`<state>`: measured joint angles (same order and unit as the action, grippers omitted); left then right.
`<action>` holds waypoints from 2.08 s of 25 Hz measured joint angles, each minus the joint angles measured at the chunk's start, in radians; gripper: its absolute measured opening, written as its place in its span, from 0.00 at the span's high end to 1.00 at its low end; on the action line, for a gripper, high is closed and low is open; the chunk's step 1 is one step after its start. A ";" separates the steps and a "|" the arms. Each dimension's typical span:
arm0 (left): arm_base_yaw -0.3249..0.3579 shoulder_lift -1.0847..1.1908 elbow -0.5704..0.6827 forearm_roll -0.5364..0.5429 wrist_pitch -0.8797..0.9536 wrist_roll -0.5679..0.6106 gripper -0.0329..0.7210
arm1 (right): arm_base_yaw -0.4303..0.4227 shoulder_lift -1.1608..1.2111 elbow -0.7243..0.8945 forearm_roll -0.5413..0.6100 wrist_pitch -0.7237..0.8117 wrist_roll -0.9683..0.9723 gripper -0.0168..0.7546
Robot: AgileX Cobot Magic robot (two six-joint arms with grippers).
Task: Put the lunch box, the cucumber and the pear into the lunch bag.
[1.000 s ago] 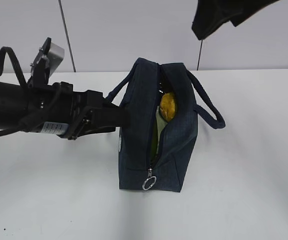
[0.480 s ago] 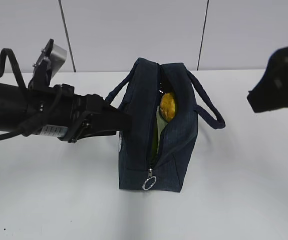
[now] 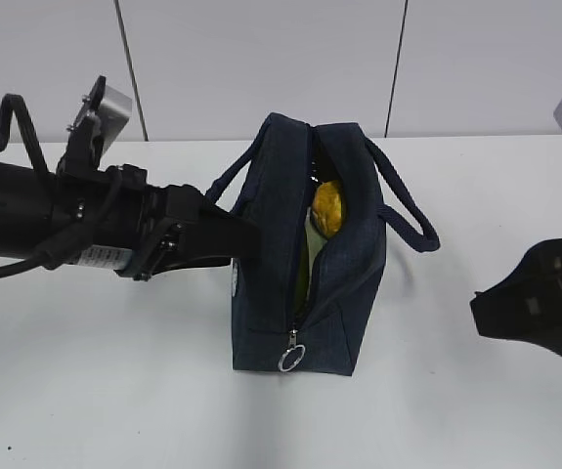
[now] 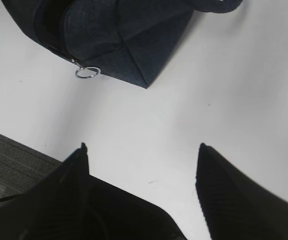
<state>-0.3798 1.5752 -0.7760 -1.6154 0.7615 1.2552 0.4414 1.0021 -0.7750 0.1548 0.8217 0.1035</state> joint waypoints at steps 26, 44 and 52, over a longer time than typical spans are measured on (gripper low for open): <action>0.000 -0.002 0.000 0.031 0.080 0.000 0.44 | 0.000 0.000 0.119 0.180 -0.065 -0.198 0.58; -0.002 -0.024 0.000 -0.056 -0.039 0.000 0.44 | 0.000 0.000 0.119 0.180 -0.026 -0.201 0.59; -0.054 -0.021 0.000 -0.046 -0.103 0.003 0.44 | 0.000 0.000 0.119 0.187 -0.026 -0.201 0.59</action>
<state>-0.4342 1.5543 -0.7760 -1.6610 0.6589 1.2577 0.4414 1.0021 -0.6560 0.3416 0.7953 -0.0973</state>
